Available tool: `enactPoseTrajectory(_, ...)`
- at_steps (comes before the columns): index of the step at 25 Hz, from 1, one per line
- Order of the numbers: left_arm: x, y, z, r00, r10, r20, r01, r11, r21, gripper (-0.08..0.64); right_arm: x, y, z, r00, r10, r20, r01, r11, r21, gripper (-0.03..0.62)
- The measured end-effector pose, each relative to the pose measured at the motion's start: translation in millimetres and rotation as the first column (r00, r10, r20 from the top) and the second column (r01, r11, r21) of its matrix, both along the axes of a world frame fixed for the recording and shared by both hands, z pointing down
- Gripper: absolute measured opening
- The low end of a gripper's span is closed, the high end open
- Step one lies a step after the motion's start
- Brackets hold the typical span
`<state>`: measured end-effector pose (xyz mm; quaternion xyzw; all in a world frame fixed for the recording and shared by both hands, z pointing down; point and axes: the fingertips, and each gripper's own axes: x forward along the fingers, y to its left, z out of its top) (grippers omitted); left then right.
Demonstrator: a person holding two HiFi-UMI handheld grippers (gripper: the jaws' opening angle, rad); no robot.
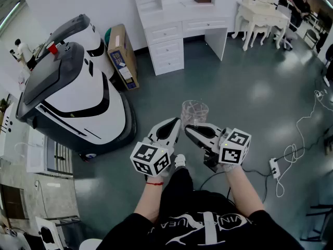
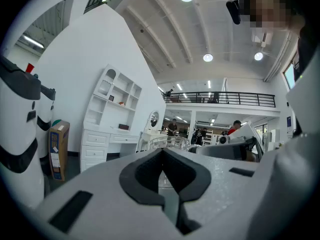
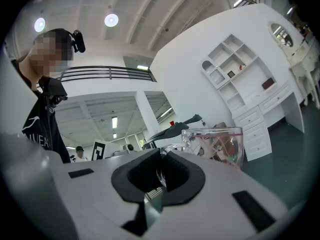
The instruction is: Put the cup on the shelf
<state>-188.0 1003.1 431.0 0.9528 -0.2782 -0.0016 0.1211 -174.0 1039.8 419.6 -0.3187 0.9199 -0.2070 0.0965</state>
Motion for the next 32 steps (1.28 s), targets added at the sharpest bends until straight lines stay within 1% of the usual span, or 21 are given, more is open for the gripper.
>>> enactPoseTrajectory(6,22.3,-65.3,10.8,1.0,0.006,0.003,-0.006,1.0,-0.022,0.006,20.2,-65.9,7.2,1.0,0.011,-0.005,-0.011,1.0,-0.017,0.011)
enactPoseTrajectory(10,34.1,-120.5,13.4,1.0,0.005,0.003,-0.005,0.999,-0.043,0.006,33.2,-118.9,9.8,1.0,0.014,-0.012,-0.014,0.999,-0.033,0.011)
enactPoseTrajectory(14,39.6,-175.5,10.7,1.0,0.013,0.004,-0.013,0.999,-0.051,0.006,37.3,-172.9,6.7,0.999,0.016,-0.037,-0.017,0.999,-0.028,0.012)
enactPoseTrajectory(22,50.3,-278.3,10.2,0.999,0.031,0.008,-0.031,0.998,-0.05,0.005,47.4,-276.6,1.4,0.999,0.032,-0.013,-0.032,0.999,-0.023,0.012)
enactPoseTrajectory(27,55.6,-325.4,13.7,0.998,0.054,0.012,-0.054,0.998,-0.037,0.006,51.5,-324.6,2.2,0.999,0.046,0.009,-0.046,0.999,-0.007,0.012)
enactPoseTrajectory(32,59.3,-357.2,13.4,0.998,0.064,0.016,-0.063,0.997,-0.042,0.006,55.7,-356.6,1.2,0.998,0.056,0.038,-0.055,0.998,-0.017,0.012)
